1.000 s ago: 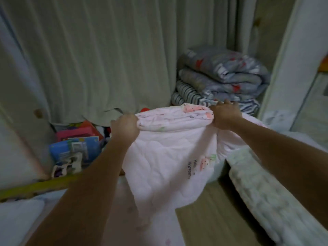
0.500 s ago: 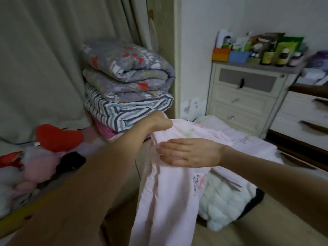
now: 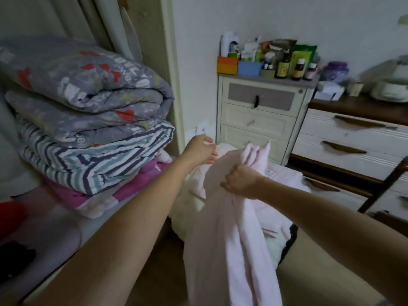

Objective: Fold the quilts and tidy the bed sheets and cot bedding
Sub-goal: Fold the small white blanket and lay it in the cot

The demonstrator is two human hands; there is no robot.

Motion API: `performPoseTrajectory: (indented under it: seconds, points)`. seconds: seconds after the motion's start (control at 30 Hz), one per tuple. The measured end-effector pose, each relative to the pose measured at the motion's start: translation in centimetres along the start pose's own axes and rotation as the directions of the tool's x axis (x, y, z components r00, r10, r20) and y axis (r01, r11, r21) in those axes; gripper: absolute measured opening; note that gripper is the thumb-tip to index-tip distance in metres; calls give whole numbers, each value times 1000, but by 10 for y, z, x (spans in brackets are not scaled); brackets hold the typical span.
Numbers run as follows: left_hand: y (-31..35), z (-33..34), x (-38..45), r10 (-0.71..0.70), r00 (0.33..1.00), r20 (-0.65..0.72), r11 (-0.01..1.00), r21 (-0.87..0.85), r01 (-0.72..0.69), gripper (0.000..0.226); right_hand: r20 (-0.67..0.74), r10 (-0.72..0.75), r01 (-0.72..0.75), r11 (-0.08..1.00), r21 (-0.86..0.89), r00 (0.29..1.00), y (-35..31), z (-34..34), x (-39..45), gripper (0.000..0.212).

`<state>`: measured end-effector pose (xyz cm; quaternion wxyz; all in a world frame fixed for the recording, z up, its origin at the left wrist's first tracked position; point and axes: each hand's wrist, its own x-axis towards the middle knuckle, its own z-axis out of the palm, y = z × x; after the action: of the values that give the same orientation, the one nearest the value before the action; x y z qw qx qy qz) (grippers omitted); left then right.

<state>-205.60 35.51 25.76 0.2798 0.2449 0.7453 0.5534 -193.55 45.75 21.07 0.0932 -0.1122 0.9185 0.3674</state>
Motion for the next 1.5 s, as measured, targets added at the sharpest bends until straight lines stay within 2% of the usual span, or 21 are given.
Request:
performPoseTrajectory:
  seconds: [0.07, 0.2, 0.33, 0.43, 0.5, 0.6, 0.67, 0.73, 0.8, 0.83, 0.9, 0.93, 1.0, 1.07, 1.1, 1.17, 1.23, 1.3, 1.33, 1.43, 1.5]
  points:
    - [-23, -10, 17, 7, 998, 59, 974, 228, -20, 24, 65, 139, -146, 984, 100, 988, 23, 10, 8, 37]
    - [-68, -12, 30, -73, 961, 268, 845, 528, -83, 9, 69, 408, -412, 875, 256, 910, 53, 18, 17, 42]
    - [-92, 7, 49, -194, 886, 421, 810, 579, -98, 52, 42, 588, -573, 766, 293, 808, 75, 15, 22, 41]
    - [-99, 12, 65, -7, 959, 282, 728, 659, -188, 57, -19, 688, -642, 686, 342, 726, 85, 11, 19, 41]
    - [-103, 4, 78, 25, 995, 102, 717, 692, -89, 43, -42, 770, -694, 596, 404, 637, 95, 11, 12, 39]
    - [-119, -6, 90, -6, 997, -74, 654, 754, 59, 34, -80, 861, -731, 472, 493, 503, 106, 19, -1, 39]
    - [-124, -7, 94, 7, 982, -188, 712, 691, 127, 35, -86, 881, -764, 449, 463, 465, 111, 26, -8, 46]
    - [-117, -10, 106, 37, 958, -283, 823, 552, 131, 37, -10, 856, -809, 492, 320, 517, 113, 35, -14, 63]
    - [-103, -18, 126, 57, 923, -379, 912, 397, 107, 34, 110, 784, -790, 596, 142, 611, 114, 52, -23, 89]
    - [-95, -25, 132, 86, 906, -415, 930, 359, 76, 30, 164, 749, -765, 639, 79, 642, 112, 62, -28, 95]
    - [-85, -34, 139, 211, 866, -454, 941, 334, -54, 16, 220, 749, -770, 637, 19, 625, 111, 78, -37, 87]
    - [-82, -34, 136, 287, 862, -417, 925, 354, -137, 15, 212, 775, -797, 604, 28, 595, 110, 85, -38, 78]
    - [-88, -21, 128, 419, 892, -168, 830, 469, -301, 26, 209, 810, -835, 545, 77, 548, 107, 91, -34, 62]
    - [-105, 3, 120, 428, 898, 106, 696, 595, -402, 27, 192, 797, -820, 562, 109, 572, 103, 93, -24, 55]
    - [-111, 17, 113, 390, 906, 162, 662, 635, -398, 26, 172, 789, -808, 574, 135, 590, 101, 95, -17, 53]
    - [-118, 50, 96, 400, 909, 118, 676, 632, -379, 21, 157, 781, -793, 571, 211, 604, 95, 94, -4, 50]
    - [-117, 86, 74, 402, 914, 46, 796, 477, -374, 15, 158, 787, -792, 547, 270, 597, 88, 95, 4, 48]
    - [-114, 118, 53, 220, 969, 114, 954, 183, -238, 36, 157, 814, -808, 494, 322, 560, 83, 97, 5, 44]
    - [-115, 132, 45, 166, 968, 187, 977, 100, -187, 52, 160, 834, -822, 455, 344, 528, 82, 100, 1, 43]
    - [-125, 157, 41, 116, 958, 261, 973, 162, -162, 66, 151, 885, -853, 358, 381, 439, 79, 110, -18, 43]
    - [-123, 158, 52, 58, 992, 115, 989, 131, -73, 57, 136, 896, -857, 346, 383, 422, 78, 115, -30, 44]
